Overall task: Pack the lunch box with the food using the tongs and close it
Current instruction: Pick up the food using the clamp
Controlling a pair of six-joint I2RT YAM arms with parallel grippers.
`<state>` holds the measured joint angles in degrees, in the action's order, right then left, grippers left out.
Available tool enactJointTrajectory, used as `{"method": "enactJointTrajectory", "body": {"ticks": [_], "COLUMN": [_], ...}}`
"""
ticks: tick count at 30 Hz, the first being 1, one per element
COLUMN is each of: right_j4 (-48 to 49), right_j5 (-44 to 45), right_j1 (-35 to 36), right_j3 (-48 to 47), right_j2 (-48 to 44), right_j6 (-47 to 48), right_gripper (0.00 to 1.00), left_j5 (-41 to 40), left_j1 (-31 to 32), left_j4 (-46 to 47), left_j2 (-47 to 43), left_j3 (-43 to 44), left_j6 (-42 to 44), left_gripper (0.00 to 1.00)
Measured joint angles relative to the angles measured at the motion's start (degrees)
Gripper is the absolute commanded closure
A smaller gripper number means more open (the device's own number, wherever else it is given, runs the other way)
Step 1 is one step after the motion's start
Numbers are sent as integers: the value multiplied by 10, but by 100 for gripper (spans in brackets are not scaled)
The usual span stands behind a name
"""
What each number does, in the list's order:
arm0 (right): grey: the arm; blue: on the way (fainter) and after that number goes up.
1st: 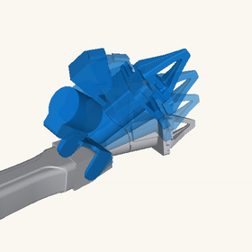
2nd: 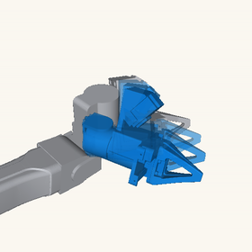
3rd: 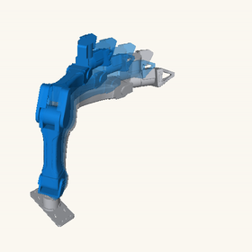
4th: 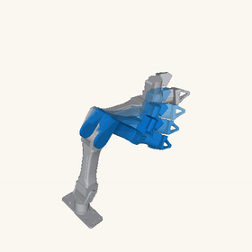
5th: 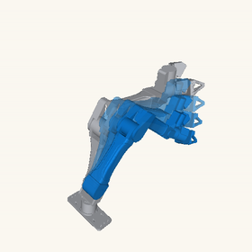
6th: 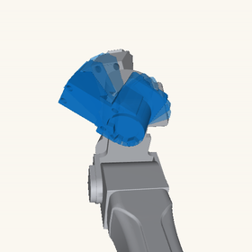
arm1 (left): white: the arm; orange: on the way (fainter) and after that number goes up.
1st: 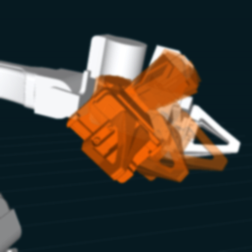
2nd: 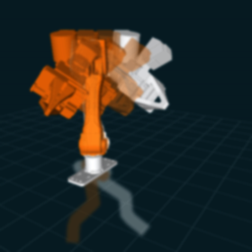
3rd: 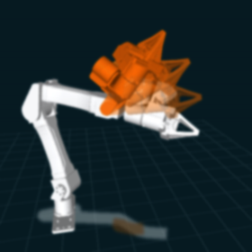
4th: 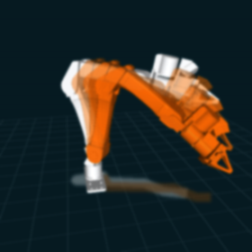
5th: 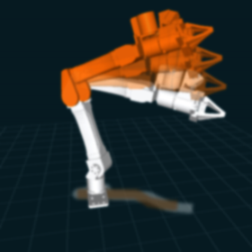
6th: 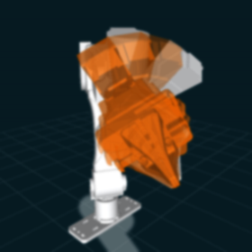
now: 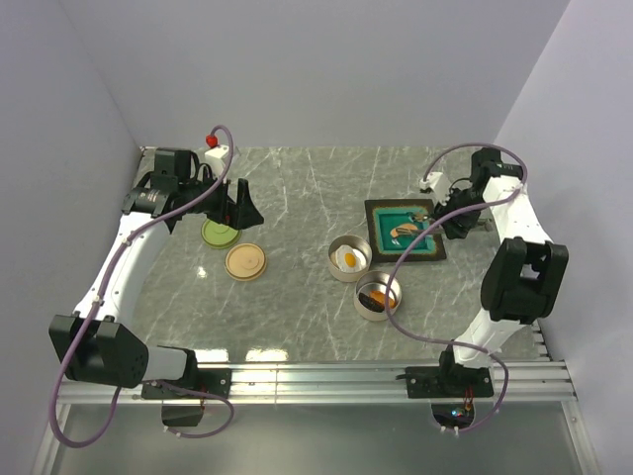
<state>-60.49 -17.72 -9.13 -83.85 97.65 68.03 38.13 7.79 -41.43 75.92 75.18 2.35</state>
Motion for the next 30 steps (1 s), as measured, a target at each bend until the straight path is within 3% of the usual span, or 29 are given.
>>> {"method": "enactJointTrajectory", "body": {"ticks": [6,19,30], "right_j4": [-31,-60,-89], "right_j5": [-4,-3,-23], "right_j1": [0,0,-1], "right_j3": [-24,-33,-44], "right_j2": [45,63,21], "right_j6": [7,4,-6], "right_gripper": [44,64,66], "left_j5": [0,0,0], "left_j1": [0,0,0], "left_j4": [0,0,0], "left_j2": [1,2,7], "left_j3": [0,0,0], "left_j6": [0,0,0], "left_gripper": [1,1,1]}}
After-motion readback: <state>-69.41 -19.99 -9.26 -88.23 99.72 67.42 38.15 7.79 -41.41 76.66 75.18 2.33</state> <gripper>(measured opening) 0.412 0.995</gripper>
